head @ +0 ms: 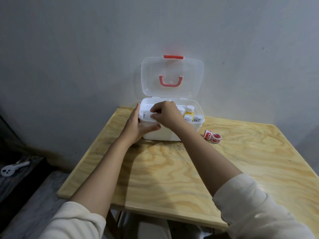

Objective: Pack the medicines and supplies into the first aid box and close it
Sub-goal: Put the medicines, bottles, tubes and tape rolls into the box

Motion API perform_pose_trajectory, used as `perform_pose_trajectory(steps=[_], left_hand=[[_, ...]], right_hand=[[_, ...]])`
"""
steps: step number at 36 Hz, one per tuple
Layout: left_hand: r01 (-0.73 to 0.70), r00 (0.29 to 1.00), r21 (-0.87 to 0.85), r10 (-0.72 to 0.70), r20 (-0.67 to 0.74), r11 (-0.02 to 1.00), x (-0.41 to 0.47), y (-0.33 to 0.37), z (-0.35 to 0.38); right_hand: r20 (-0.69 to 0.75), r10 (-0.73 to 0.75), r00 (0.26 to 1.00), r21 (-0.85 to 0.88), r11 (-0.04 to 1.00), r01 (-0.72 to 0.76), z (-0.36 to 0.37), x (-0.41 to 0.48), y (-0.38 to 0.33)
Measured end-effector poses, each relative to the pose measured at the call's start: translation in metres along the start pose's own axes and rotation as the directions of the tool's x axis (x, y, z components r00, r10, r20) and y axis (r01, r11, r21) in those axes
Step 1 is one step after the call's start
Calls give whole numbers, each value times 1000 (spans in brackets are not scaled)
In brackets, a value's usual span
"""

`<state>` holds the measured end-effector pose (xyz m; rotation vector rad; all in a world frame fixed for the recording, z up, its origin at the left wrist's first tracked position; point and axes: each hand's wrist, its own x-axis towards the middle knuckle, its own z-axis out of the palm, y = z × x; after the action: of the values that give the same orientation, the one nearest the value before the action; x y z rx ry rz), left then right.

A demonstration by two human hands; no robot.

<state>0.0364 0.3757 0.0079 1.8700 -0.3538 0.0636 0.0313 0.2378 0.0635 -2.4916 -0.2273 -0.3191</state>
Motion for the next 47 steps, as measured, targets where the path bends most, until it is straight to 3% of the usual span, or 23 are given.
perform_pose_trajectory(steps=[9,14,20,26,30,34,38,47], left_hand=[[-10,999,-8,10,33,1000,-3,5,-2],[-27,999,-1,27,28,1000,-1,6,0],[-1,1000,-27,2,26,1000,-1,8,1],[54,999,-77,-54,2,996,-3,4,2],[44,999,-102,-47,-25,994,-5,7,7],[28,998,-121,-34,-47,992,-6,7,12],[8,999,-138,-12,-35,990,-7,12,13],[-50,998,-149,43,-49,987,-12,19,16]], right_hand=[[-22,14,1000,34,999,-13,-4,-4,-3],[-163,-41,986,113,992,60,-17,-11,-8],[-432,-29,902,190,974,123,-60,-26,9],[-621,153,769,277,960,32,-81,-58,71],[-576,296,762,282,947,-155,-69,-88,116],[-410,387,826,222,921,-321,-48,-112,146],[-234,306,923,42,952,-305,-35,-115,160],[-158,256,954,-36,964,-264,-26,-97,156]])
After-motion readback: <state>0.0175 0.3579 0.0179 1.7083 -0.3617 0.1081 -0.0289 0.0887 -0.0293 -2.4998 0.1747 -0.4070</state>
